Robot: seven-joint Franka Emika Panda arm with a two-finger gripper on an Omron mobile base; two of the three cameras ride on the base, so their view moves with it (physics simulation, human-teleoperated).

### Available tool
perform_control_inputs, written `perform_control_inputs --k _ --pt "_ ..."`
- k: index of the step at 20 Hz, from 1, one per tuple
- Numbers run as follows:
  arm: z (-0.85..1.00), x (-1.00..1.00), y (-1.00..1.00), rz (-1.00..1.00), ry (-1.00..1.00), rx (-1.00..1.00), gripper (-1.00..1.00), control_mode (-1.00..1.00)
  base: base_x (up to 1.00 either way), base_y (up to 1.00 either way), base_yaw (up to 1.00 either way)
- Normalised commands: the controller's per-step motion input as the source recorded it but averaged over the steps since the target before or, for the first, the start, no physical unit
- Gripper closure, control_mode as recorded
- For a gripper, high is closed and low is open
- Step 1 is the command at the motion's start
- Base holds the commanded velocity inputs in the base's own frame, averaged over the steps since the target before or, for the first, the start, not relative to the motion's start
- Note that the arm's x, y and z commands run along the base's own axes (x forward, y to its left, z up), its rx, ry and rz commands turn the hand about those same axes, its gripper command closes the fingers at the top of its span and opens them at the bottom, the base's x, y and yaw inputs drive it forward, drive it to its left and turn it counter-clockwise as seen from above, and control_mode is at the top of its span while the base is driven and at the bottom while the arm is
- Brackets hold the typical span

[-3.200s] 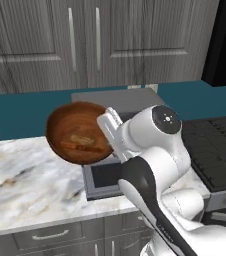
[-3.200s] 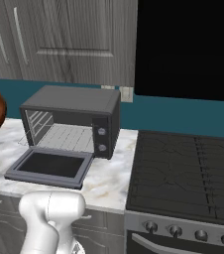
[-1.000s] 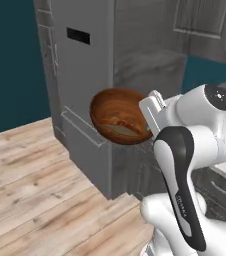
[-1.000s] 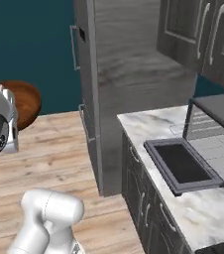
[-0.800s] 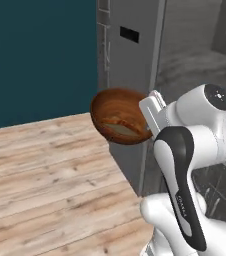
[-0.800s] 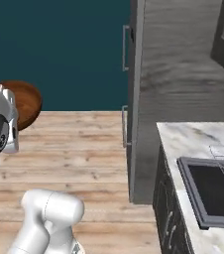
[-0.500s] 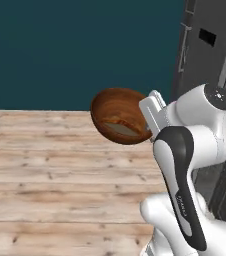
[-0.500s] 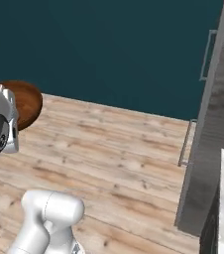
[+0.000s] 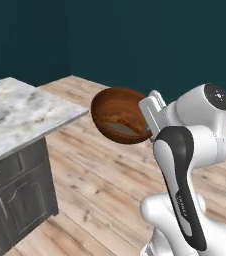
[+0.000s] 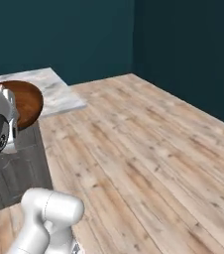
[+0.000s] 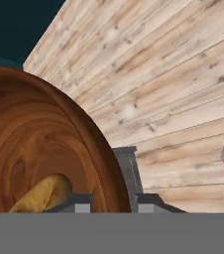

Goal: Pick up the heated bread from the toaster oven and place it in the bowl. Then move the bread bowl to the dining counter.

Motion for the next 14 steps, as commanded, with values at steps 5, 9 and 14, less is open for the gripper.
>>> perform_control_inputs --k 5,9,14 --pt "0.00 0.00 0.00 0.00 0.00 0.00 1.00 1.00 0.08 0.00 0.98" --pt "0.00 0.00 0.00 0.00 0.00 0.00 1.00 1.00 0.20 0.00 0.77" --pt "0.00 0.00 0.00 0.00 0.00 0.00 1.00 1.00 0.71 -0.04 0.26"
